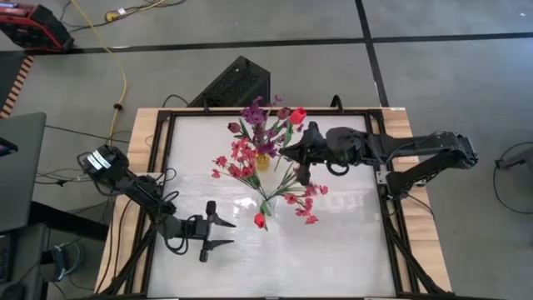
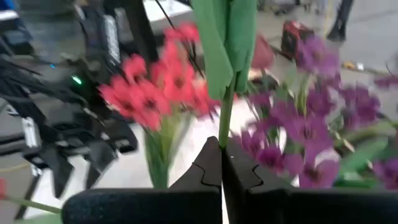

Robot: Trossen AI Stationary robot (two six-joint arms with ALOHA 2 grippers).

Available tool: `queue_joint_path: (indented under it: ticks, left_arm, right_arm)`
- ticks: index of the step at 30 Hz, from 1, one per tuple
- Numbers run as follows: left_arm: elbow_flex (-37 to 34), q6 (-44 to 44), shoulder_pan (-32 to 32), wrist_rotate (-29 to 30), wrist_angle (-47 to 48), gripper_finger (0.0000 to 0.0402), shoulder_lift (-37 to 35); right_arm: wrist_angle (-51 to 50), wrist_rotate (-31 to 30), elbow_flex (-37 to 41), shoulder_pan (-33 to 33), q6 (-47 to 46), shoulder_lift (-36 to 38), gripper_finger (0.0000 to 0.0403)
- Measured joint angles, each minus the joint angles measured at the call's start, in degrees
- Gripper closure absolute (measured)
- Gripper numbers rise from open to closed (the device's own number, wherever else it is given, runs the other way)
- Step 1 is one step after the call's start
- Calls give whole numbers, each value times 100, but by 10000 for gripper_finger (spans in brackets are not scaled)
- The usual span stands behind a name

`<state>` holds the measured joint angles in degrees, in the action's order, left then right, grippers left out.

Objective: Sort flowers into vase by color
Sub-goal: Put the pink tulip into the transparent vase

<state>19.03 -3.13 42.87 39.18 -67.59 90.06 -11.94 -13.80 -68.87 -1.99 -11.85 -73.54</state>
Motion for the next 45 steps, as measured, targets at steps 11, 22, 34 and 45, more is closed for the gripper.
queue_joint_path:
  ticks: [11,22,34,45]
  left_arm:
    - [0,-3,-13,-50,0,200,0]
    - [0,-188,-13,-135,0,200,0]
    - [0,-262,-53,-94,-33,200,0]
    - [-2,-360,-400,-264,-133,200,0]
  right_arm:
    - [-163,596,-513,88,166,15,383]
    - [-3,2852,-354,1117,1090,9,383]
    - [2294,5008,1310,2380,1170,98,383]
    - [3060,5417,1991,2155,789,111,383]
